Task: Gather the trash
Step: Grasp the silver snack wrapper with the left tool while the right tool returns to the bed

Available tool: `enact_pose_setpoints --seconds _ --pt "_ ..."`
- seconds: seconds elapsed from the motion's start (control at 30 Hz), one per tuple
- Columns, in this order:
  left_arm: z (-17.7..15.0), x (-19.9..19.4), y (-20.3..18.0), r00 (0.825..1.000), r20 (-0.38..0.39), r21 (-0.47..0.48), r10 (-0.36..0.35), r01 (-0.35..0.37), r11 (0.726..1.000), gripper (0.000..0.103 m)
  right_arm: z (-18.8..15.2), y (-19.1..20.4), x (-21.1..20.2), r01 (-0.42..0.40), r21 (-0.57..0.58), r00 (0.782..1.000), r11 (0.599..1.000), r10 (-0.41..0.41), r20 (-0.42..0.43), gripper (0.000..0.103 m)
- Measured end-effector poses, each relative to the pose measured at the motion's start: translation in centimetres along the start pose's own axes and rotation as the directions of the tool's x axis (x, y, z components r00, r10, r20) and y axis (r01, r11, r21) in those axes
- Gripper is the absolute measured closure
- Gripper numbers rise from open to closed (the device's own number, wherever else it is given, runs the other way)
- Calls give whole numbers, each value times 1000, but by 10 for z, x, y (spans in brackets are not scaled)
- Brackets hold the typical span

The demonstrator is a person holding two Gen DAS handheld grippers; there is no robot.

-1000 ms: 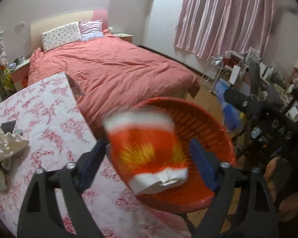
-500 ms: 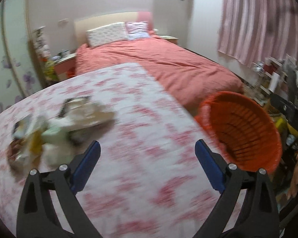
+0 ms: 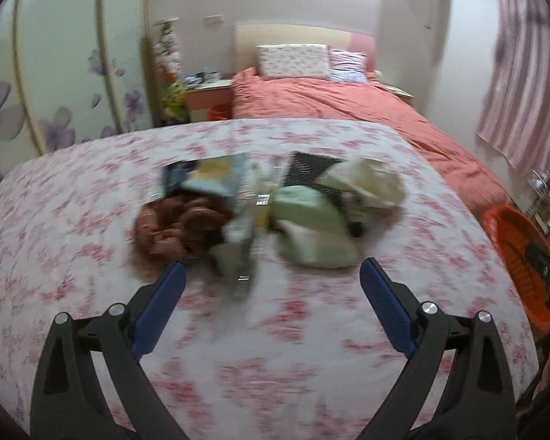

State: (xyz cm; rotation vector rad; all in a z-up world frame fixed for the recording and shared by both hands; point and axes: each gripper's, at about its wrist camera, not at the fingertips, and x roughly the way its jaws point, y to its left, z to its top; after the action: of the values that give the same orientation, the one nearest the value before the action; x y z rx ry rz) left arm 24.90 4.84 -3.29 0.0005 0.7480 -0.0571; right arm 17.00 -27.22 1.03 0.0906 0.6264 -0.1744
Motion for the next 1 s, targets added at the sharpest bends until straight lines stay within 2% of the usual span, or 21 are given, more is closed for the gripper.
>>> enact_pose_setpoints --seconds 0.13,0.3,0.37,0.53,0.7,0.77,1.0 --pt "3 10 20 1000 -9 -51 0 -1 999 13 -4 16 8 -40 -17 999 999 39 -38 7" --pt "6 33 20 999 -49 -50 -16 14 999 32 -11 31 21 -74 -16 993 997 73 -88 7" --pt "7 42 16 997 -70 -37 -16 13 999 44 -13 32 24 -84 -3 991 996 84 -104 7" --pt "11 51 7 998 -65 -19 4 -5 1000 50 -16 36 28 -97 4 988 995 97 -120 7" --pt "19 62 0 997 -83 -17 11 -13 1000 69 -18 39 32 -107 3 986 994 107 -131 7" --pt "21 68 -1 996 -89 -12 13 -14 1000 88 -18 41 32 -110 2 985 994 110 -134 7" --pt "20 46 14 995 -47 -68 -84 81 994 89 -16 46 30 -119 -9 985 993 116 -127 7"
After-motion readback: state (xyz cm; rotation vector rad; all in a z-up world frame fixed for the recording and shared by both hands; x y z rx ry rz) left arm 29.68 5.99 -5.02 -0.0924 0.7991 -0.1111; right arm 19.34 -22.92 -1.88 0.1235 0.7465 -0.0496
